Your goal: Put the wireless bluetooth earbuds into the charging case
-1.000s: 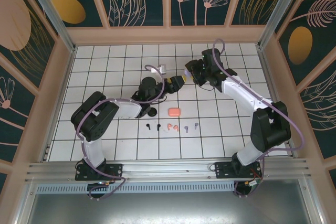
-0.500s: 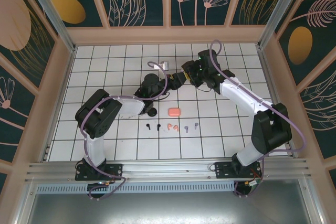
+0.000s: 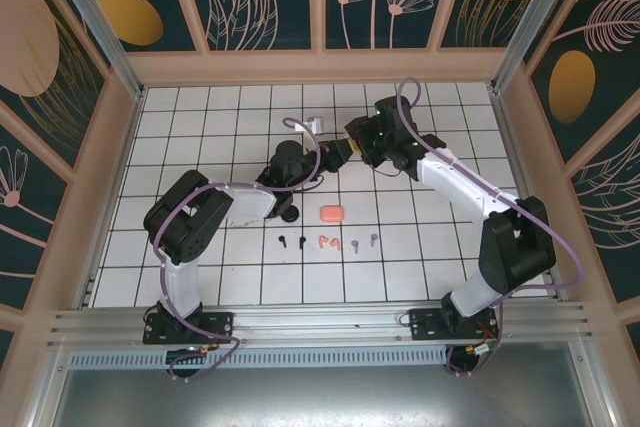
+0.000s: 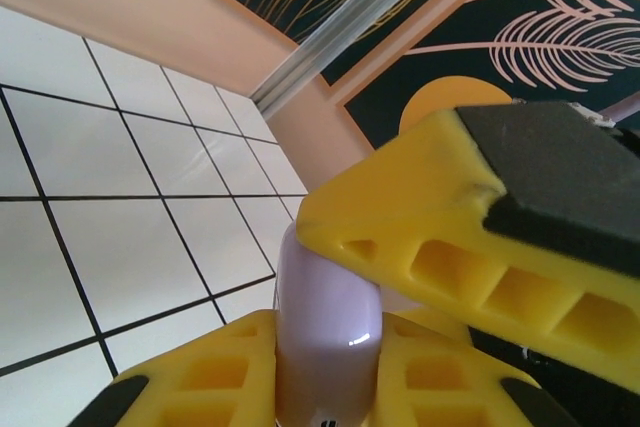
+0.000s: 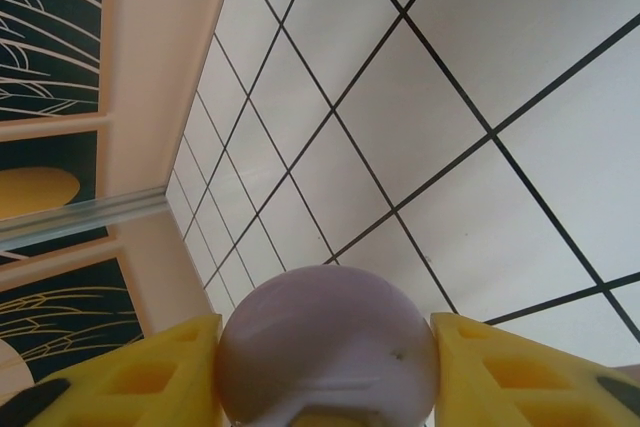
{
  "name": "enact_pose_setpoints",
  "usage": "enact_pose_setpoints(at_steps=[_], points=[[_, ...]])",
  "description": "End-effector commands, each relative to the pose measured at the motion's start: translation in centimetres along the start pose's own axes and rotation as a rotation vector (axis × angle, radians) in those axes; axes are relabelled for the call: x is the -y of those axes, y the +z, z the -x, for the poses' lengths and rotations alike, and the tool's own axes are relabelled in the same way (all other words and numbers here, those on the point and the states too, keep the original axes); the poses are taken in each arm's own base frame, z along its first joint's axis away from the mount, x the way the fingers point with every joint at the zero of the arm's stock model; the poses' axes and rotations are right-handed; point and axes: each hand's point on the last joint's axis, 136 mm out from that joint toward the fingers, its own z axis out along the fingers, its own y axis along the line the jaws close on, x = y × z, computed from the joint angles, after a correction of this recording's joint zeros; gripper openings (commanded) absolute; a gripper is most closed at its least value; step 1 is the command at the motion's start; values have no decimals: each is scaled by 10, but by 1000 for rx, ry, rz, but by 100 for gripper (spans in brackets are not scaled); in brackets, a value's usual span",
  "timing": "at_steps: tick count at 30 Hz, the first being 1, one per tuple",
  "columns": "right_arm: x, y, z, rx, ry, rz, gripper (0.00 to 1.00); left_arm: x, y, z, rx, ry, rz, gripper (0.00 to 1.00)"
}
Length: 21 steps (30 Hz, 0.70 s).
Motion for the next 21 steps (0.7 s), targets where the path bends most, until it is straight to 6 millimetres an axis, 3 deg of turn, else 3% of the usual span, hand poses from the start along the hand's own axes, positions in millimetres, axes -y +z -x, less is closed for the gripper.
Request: enact_pose_setpoints(at_steps=[1,3,7,13,21], points=[[-24,-17,0,11,-16,88,72,10,4,6,21,-3,-39,14],[-34,-28,11,43,-44,113,85,11,2,5,17,-5,-41,9],[-46,-60,33,128,-159,159,88,16,-4,8,-3,31,-19,0],[-25,-88,47,136,-472,269,92,23,-17,16,-135,67,-86,0],[-7,-101,13,80,-842,424,89,41,-26,1,-372,68,-251,0]])
